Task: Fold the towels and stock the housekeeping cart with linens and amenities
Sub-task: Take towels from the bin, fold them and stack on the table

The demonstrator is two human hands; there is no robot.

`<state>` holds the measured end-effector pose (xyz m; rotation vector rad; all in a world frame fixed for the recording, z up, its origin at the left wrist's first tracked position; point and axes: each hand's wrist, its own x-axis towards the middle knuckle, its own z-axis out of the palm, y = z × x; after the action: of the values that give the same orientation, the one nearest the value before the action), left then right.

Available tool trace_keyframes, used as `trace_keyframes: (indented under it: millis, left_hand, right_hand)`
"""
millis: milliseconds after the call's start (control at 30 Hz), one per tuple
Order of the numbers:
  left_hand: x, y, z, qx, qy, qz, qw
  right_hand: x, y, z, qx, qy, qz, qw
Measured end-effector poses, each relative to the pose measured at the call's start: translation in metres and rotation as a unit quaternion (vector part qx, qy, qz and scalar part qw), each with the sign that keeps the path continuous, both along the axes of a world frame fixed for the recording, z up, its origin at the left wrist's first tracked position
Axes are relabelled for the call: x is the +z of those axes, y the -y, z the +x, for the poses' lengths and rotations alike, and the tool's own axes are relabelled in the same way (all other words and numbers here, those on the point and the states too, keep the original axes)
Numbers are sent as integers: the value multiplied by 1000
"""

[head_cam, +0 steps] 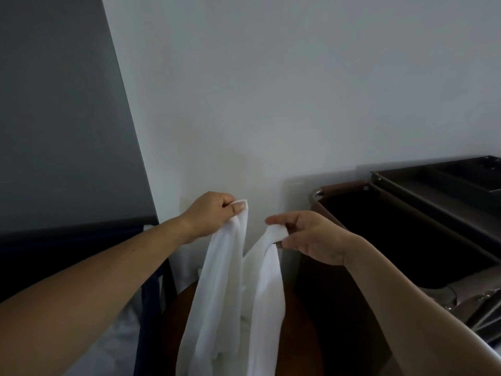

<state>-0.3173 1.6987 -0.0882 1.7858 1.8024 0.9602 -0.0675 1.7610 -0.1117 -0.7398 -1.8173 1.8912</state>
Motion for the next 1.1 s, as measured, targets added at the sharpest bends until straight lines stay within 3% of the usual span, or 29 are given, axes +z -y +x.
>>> trace_keyframes:
  millis: [100,200,333,533,767,1100]
  left_hand:
    - [1,1,-1,7,82,26,996]
    - [1,0,-2,38,152,16,988]
    - [-1,5,3,55,220,-22,974]
    - [-8,15,16,35,233,-3,972]
    - [-18,26,25,-5,205,36,978]
    - [-29,36,24,-28,216,19,976]
  right_hand:
    - [8,9,-9,-3,22,56,998]
    - [17,16,-22,-61,68,172,981]
    - [17,19,-34,-111,60,210,969]
    - [19,13,-49,-161,132,394,895]
    - [23,11,-53,-96,142,230,958]
    - [15,17,-62,-142,133,158,968]
